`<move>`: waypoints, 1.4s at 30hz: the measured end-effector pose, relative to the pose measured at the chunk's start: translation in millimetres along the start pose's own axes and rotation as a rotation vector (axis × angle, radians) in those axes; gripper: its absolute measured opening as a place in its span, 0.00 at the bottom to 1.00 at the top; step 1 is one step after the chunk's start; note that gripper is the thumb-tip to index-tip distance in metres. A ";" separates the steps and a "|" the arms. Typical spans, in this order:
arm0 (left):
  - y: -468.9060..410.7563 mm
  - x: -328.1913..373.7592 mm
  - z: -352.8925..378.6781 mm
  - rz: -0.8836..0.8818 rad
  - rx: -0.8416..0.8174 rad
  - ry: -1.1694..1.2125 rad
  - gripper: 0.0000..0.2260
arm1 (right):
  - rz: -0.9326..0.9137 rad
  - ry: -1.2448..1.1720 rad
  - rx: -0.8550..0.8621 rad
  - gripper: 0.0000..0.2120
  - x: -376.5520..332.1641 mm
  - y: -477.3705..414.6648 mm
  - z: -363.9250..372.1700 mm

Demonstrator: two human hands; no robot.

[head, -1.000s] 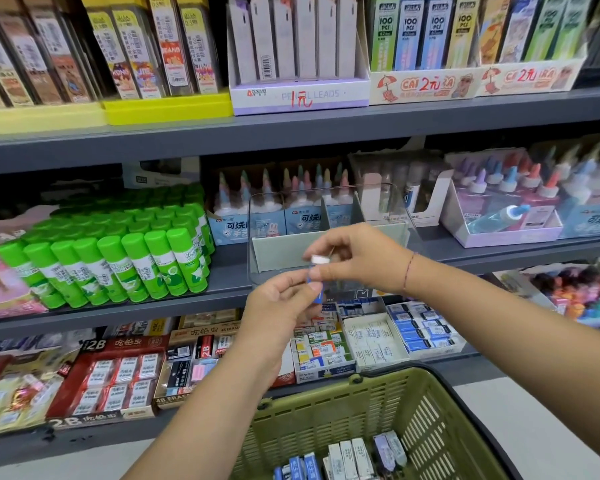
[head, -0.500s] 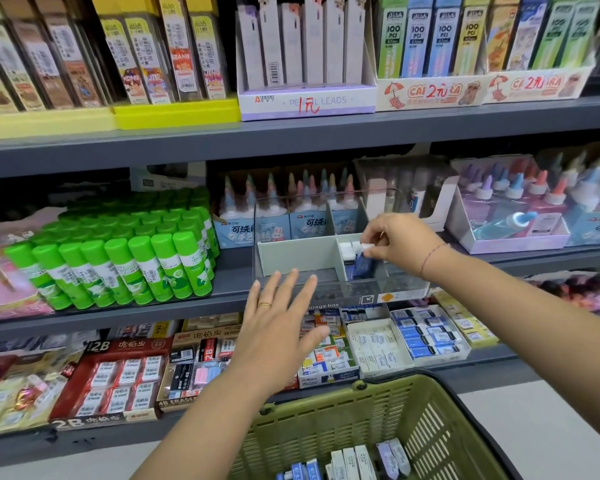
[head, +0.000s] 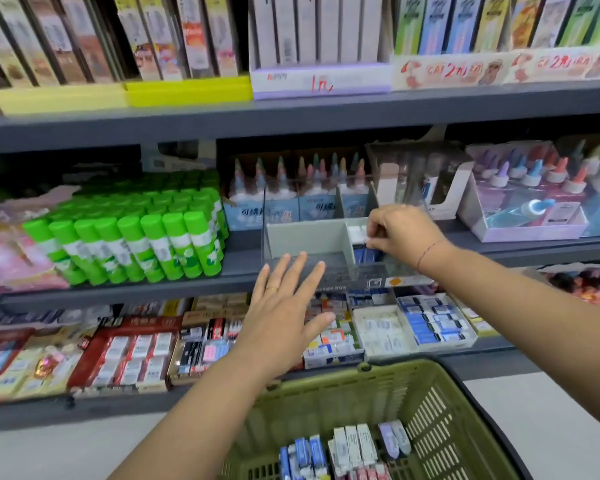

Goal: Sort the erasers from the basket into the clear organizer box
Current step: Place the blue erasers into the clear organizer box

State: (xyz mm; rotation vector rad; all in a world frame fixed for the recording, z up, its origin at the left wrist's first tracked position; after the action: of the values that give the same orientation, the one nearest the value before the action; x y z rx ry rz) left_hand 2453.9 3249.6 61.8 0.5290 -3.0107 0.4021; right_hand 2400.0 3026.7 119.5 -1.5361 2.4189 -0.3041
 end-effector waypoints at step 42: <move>224.4 -65.2 119.2 -0.779 0.003 0.303 0.32 | 0.950 -0.110 -0.833 0.38 -146.7 238.3 324.5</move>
State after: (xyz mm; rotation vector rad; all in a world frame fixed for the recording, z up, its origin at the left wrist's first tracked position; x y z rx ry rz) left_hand 2436.9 3443.0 -114.6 1.4014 -2.2761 0.3724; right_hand 2362.5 3247.6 -245.7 -0.3560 2.9729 1.0270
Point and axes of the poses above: each hand's wrist, its own y-axis away from the middle knuckle, its own z-axis out of the palm, x = y × z, the point moved 3 cm from there along -y, towards the middle knuckle, and after that the axes turned 8 degrees about z, right-handed, at the moved point
